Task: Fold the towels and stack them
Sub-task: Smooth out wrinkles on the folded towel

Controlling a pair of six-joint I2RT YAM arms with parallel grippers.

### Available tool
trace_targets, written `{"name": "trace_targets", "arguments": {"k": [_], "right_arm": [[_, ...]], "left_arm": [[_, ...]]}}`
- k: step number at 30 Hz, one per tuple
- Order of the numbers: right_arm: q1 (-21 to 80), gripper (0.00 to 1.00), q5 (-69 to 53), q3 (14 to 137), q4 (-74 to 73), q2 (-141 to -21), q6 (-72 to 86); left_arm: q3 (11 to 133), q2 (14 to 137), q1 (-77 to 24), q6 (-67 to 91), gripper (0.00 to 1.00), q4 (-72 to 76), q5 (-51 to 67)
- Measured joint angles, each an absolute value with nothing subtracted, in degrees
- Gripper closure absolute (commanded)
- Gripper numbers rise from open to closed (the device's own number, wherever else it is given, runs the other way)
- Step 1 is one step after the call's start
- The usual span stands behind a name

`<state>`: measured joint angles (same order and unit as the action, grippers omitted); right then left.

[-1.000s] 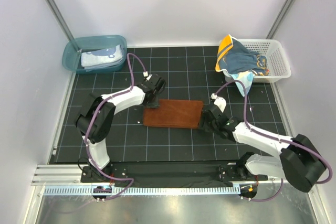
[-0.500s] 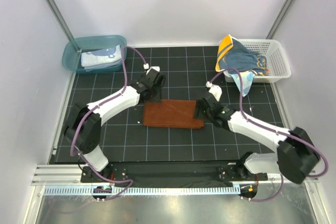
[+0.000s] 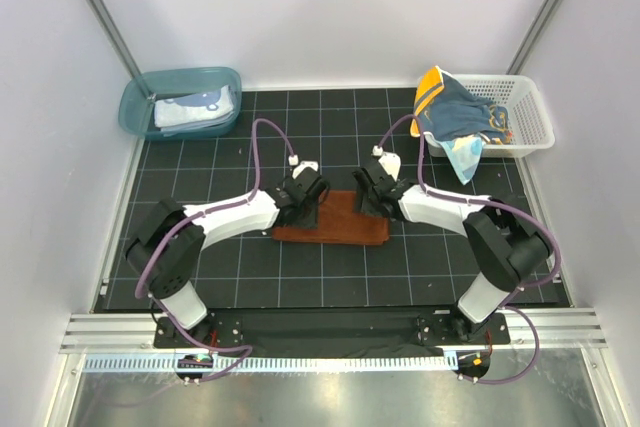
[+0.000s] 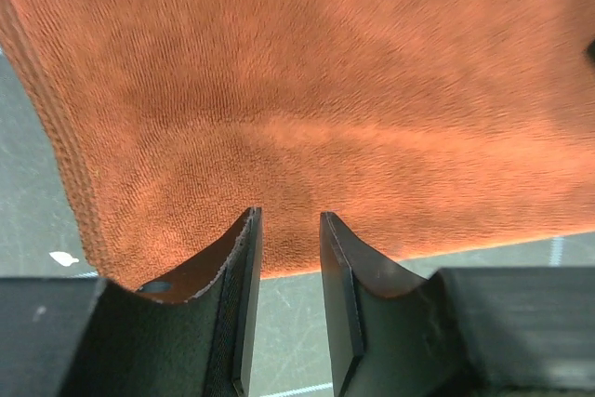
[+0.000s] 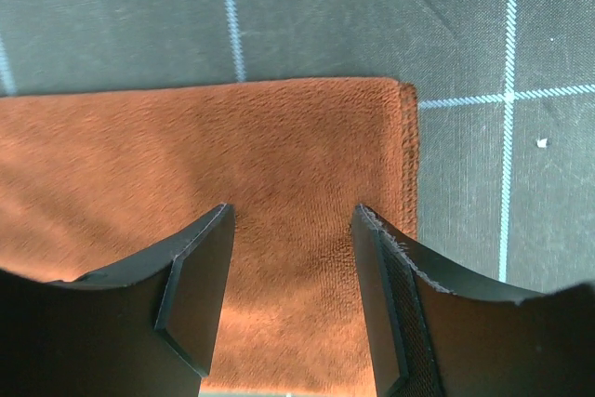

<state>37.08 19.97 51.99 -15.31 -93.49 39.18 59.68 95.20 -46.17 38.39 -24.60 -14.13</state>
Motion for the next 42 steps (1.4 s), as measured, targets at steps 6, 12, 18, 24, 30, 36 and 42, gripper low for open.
{"name": "trace_targets", "arguments": {"k": [6, 12, 18, 24, 30, 36, 42], "right_arm": [[36.0, 0.39, 19.8, 52.0, -14.1, -94.9, 39.1], [35.5, 0.39, 19.6, 52.0, -13.7, -94.9, 39.1], [35.4, 0.38, 19.2, 52.0, -13.7, -94.9, 39.0], [35.4, 0.37, 18.7, 52.0, -14.7, -93.7, 38.2], [35.4, 0.36, 17.8, 52.1, -17.3, -88.3, 37.4], [36.9, 0.36, 16.2, 51.7, -17.6, -83.4, 37.7], [40.5, 0.37, 15.2, 46.6, -15.9, -80.9, 38.6]], "left_arm": [[56.4, 96.0, -48.2, 39.3, 0.7, -23.4, -15.1], [54.2, 95.5, -48.7, 40.3, 0.72, -21.5, -16.1], [52.8, 93.9, -49.0, 40.4, 0.7, -21.0, -16.6], [55.1, 92.4, -49.0, 39.8, 0.66, -26.5, -17.7], [60.4, 89.4, -47.6, 38.5, 0.64, -30.4, -19.5], [61.1, 88.8, -39.6, 37.0, 0.52, -30.9, -18.8], [59.7, 89.0, -32.3, 35.4, 0.45, -29.5, -13.1]]}}
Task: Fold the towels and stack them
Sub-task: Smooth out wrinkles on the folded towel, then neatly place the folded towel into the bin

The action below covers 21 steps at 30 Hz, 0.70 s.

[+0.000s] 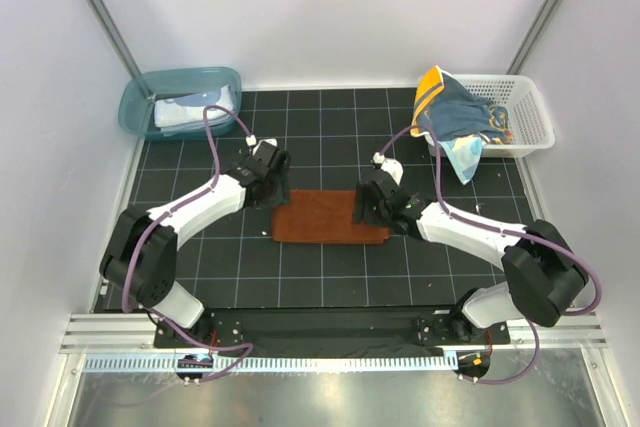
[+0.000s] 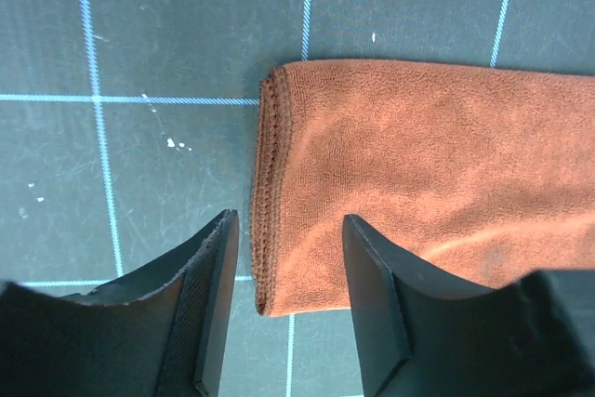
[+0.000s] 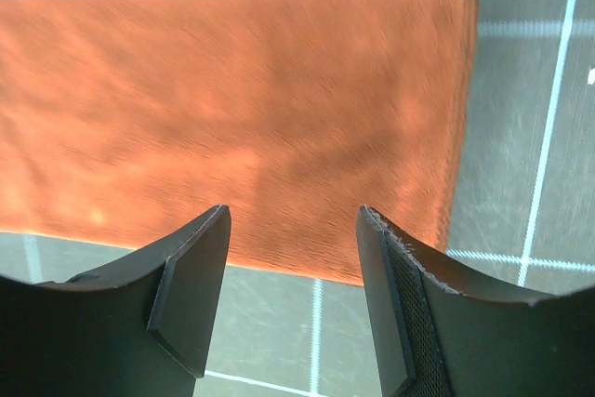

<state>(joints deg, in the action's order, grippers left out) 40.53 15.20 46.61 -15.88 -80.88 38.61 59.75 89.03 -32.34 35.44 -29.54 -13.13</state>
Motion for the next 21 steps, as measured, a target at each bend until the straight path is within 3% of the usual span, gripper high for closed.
{"name": "trace_targets", "arguments": {"k": [9, 21], "right_arm": [[40.7, 0.38, 15.3, 37.6, -13.8, -80.2, 40.2], [40.7, 0.37, 15.4, 34.7, -13.0, -76.3, 40.9]], "left_arm": [[57.0, 91.4, -29.3, 35.2, 0.34, -25.5, -5.5], [54.5, 92.4, -27.6, 35.1, 0.31, -23.8, -2.8]]}}
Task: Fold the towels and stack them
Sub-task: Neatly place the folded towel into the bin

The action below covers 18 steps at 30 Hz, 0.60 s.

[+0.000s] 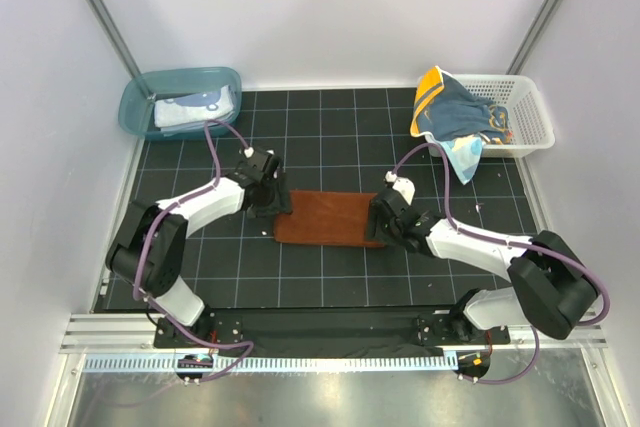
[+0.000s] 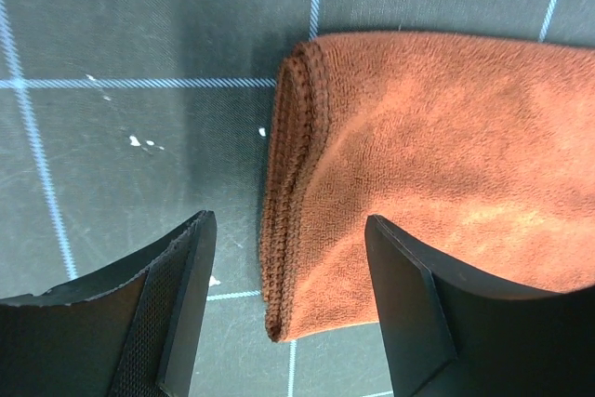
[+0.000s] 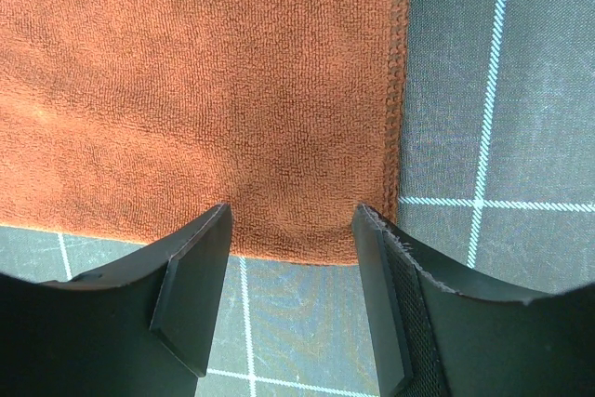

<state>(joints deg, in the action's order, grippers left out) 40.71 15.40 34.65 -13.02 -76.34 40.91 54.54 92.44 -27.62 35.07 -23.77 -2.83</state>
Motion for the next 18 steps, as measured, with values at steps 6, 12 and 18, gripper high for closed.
{"name": "trace_targets", "arguments": {"k": [6, 12, 18], "right_arm": [[40.7, 0.37, 15.4, 34.7, -13.4, -75.9, 40.9], [40.7, 0.37, 15.4, 34.7, -13.8, -75.2, 40.9], [40.7, 0.37, 15.5, 34.7, -14.5, -73.4, 40.9]], "left_arm": [[52.8, 93.7, -27.2, 35.1, 0.34, -20.9, 1.0], [52.9, 94.6, -27.0, 35.1, 0.39, -19.1, 2.0], [53.2, 95.6, -28.9, 35.2, 0.42, -17.5, -0.3]]}}
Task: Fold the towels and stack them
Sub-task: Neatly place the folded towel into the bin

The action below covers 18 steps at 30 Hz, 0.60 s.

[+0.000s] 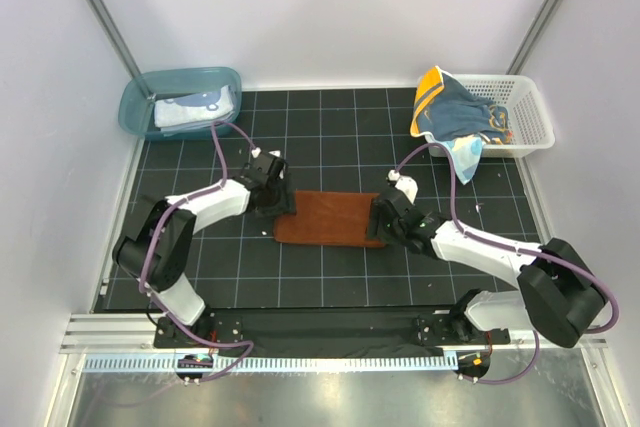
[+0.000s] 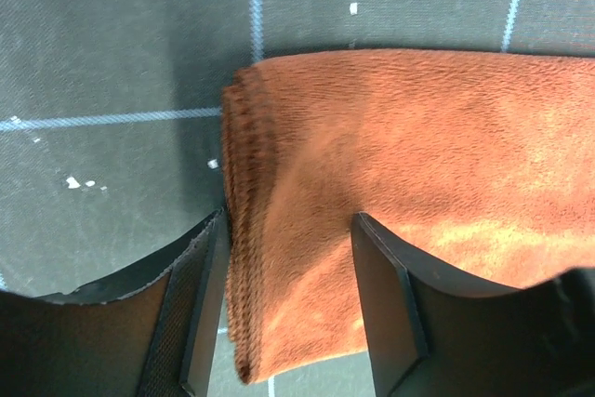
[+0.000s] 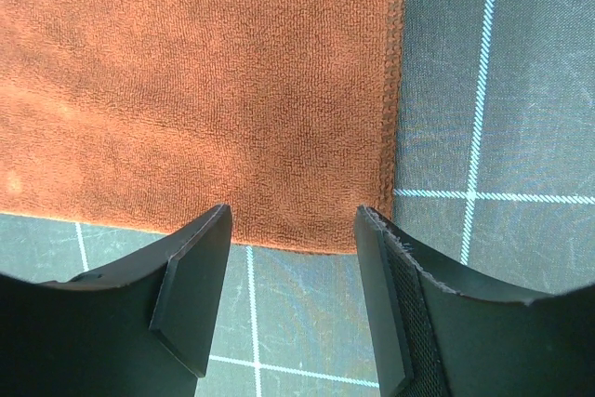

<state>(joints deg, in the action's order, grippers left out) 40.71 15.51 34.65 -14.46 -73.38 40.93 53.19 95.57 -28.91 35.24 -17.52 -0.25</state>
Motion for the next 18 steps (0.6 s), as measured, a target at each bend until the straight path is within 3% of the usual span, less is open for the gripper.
{"name": "trace_targets", "arguments": {"k": [4, 7, 12, 18], "right_arm": [[40.7, 0.37, 15.5, 34.7, -14.8, -73.0, 40.9], [40.7, 0.37, 15.5, 34.7, -15.0, -73.0, 40.9], [40.7, 0.37, 15.5, 34.7, -15.6, -71.4, 40.9], [40.7, 0.37, 15.5, 35.6, -17.2, -67.8, 40.7]], "left_arm": [[53.7, 96.6, -31.6, 35.4, 0.49, -16.5, -4.1], [54.2, 97.6, -33.1, 35.6, 0.64, -15.9, -6.8], [55.5, 98.8, -34.5, 36.7, 0.98, -15.8, -8.9], [64.7, 103.9, -36.3, 36.5, 1.0, -25.3, -14.9]]}}
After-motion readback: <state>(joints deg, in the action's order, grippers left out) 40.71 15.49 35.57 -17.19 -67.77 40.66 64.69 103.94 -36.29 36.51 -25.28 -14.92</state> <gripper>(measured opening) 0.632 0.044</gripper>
